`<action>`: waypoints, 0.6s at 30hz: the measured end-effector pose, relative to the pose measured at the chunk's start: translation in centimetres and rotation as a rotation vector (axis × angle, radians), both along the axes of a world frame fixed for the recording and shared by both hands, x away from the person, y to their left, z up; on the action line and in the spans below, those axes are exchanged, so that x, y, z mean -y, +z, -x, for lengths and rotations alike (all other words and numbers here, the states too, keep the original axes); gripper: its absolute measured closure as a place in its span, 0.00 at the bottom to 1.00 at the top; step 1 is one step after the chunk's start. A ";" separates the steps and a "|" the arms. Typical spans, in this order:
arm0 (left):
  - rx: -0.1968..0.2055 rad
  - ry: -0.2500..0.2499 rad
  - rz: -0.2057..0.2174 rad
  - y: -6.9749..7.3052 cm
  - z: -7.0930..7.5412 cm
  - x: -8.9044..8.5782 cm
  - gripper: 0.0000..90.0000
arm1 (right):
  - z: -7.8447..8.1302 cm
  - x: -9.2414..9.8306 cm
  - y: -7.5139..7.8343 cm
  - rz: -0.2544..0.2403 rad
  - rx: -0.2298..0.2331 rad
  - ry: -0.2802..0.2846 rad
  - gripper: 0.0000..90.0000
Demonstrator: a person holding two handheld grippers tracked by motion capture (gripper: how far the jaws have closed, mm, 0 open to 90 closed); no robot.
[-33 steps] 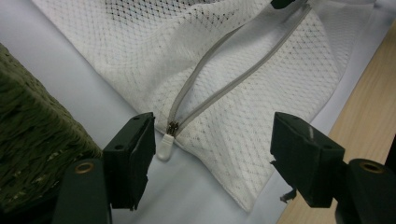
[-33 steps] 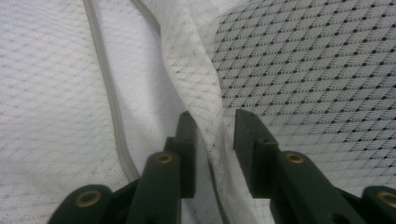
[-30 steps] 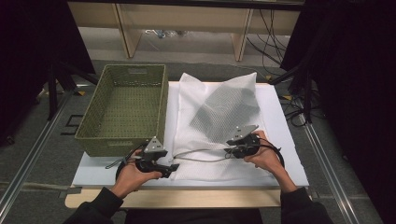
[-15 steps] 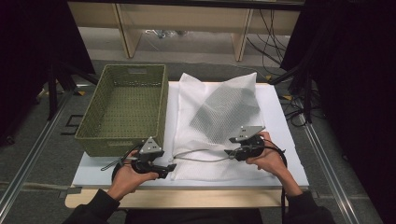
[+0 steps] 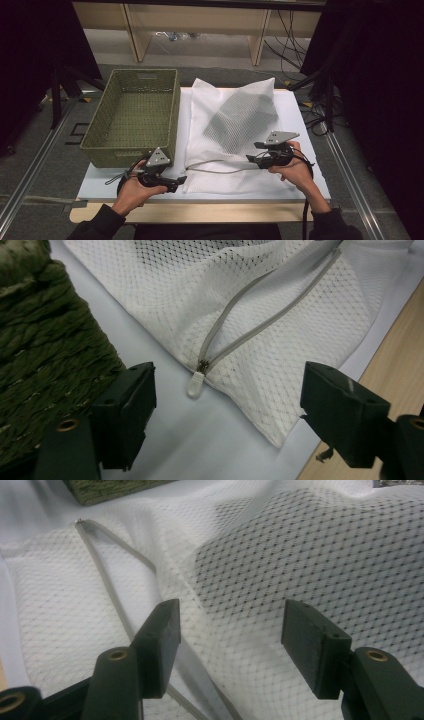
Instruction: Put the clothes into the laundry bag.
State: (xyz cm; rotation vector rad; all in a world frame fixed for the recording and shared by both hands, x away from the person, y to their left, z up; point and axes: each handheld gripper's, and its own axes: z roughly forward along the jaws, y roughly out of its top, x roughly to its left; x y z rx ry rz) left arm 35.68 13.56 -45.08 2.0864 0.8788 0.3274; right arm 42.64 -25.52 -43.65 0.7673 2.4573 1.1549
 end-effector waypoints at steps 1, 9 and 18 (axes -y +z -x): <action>-0.001 -0.007 0.006 0.0 0.0 0.0 0.23 | 0.0 0.2 0.0 -0.005 0.001 -0.003 0.46; -0.002 0.013 0.020 0.0 0.2 -0.4 0.19 | 0.6 1.7 0.0 -0.010 0.015 -0.042 0.43; 0.007 0.017 0.031 0.0 0.6 -0.9 0.18 | 1.6 2.5 -0.2 -0.024 0.025 -0.084 0.42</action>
